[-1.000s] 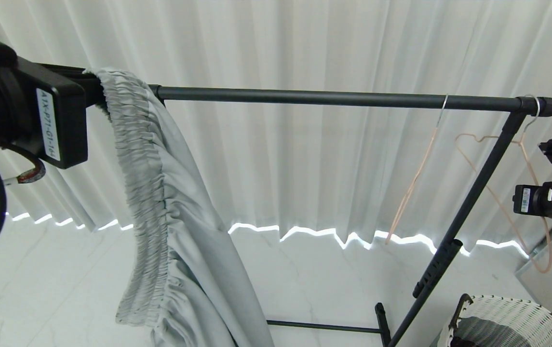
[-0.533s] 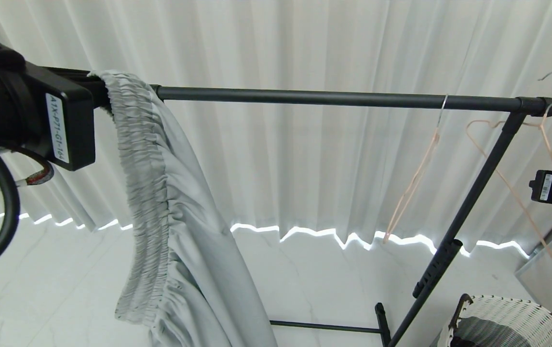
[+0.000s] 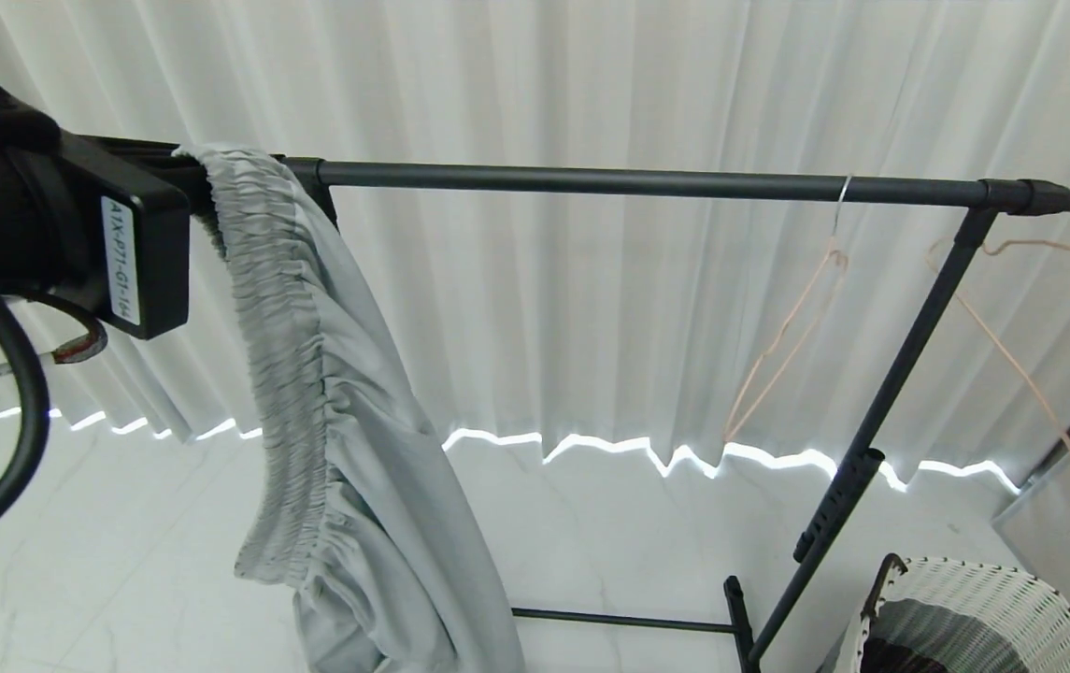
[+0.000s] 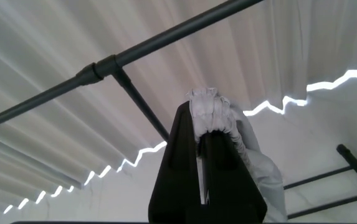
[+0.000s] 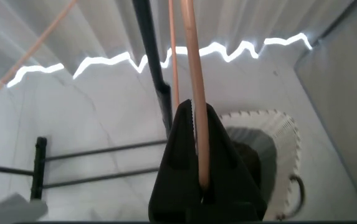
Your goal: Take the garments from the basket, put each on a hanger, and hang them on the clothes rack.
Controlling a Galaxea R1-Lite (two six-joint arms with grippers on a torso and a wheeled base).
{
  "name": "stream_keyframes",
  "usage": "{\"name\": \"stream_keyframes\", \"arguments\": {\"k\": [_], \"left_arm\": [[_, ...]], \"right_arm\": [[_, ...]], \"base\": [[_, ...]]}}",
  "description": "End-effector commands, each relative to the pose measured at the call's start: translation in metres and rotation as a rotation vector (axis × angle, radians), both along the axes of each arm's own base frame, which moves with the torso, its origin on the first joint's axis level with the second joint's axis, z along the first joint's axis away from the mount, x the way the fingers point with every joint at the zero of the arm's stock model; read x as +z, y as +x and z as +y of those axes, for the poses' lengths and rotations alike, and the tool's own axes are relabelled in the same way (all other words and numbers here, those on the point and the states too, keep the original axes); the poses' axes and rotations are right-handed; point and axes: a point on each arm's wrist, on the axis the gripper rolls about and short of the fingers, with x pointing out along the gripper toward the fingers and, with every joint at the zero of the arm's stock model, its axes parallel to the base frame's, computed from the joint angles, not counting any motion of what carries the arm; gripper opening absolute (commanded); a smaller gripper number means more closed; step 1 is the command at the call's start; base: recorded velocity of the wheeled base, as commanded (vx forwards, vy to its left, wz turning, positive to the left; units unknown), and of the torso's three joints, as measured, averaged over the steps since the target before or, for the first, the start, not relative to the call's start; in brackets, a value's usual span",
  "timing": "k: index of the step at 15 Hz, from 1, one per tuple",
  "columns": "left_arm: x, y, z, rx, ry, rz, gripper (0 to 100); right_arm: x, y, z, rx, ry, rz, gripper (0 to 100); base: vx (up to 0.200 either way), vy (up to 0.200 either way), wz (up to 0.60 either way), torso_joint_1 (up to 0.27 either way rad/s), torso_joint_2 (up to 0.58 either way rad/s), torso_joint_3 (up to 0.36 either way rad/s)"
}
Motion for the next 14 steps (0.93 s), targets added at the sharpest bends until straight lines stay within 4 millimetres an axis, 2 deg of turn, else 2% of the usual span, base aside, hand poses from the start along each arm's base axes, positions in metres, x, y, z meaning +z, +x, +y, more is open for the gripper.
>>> {"name": "stream_keyframes", "arguments": {"k": [1,6,8,12,14], "left_arm": [[0.000,0.001,0.001,0.011,0.004,-0.003,0],[0.000,0.003,0.004,0.027,0.011,-0.003,0],[-0.002,0.003,0.003,0.023,0.014,0.001,0],[-0.006,0.004,0.002,0.025,0.028,0.012,0],[-0.009,0.006,0.001,0.051,0.039,0.019,0]], "right_arm": [[0.009,-0.025,0.003,0.001,-0.005,-0.041,0],[0.014,-0.055,0.006,0.016,-0.008,-0.025,0],[0.017,-0.072,0.014,0.068,-0.008,-0.033,0],[0.019,-0.131,0.044,0.462,0.003,-0.038,0],[0.017,-0.148,0.048,0.621,0.004,-0.027,0]], "base": [[-0.200,0.000,0.00,-0.012,0.00,0.007],[-0.200,0.000,0.00,0.000,0.00,0.004],[0.000,0.000,0.00,0.000,0.00,0.000],[0.000,0.000,0.00,0.000,0.00,0.000],[0.000,0.000,0.00,0.000,0.00,0.000]]}}
